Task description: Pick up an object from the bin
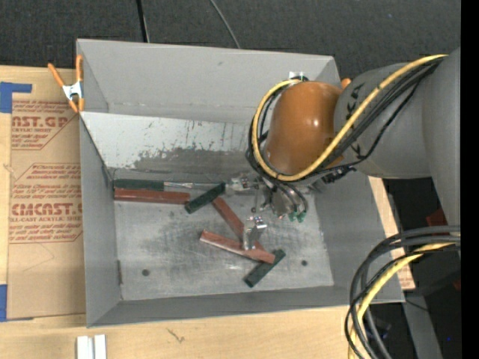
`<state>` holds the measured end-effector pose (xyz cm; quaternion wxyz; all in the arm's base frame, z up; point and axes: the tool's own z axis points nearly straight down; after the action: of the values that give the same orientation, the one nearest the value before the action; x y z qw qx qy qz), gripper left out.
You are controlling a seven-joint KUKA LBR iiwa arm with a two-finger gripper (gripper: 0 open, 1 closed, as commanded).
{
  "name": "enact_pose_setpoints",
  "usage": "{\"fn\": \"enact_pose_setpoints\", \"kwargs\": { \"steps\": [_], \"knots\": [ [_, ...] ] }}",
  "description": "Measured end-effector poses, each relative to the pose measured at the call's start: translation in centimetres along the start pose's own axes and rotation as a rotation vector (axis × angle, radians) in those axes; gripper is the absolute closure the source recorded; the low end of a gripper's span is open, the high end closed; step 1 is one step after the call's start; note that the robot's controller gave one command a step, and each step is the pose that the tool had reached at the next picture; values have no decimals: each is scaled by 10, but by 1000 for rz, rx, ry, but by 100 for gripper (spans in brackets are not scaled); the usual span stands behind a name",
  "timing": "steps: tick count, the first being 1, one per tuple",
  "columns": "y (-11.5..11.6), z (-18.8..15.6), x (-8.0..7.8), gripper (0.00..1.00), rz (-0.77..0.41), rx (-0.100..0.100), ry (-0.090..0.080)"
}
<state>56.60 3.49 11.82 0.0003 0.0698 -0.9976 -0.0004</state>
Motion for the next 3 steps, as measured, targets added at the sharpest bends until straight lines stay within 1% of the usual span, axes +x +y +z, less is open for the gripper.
{"fn": "enact_pose_setpoints", "kwargs": {
  "steps": [1,2,3],
  "knots": [
    [0,-2,0,0,0,-1,-2],
    [-13,32,16,100,130,-16,9],
    [-13,32,16,100,130,-16,9]
  ]
}}
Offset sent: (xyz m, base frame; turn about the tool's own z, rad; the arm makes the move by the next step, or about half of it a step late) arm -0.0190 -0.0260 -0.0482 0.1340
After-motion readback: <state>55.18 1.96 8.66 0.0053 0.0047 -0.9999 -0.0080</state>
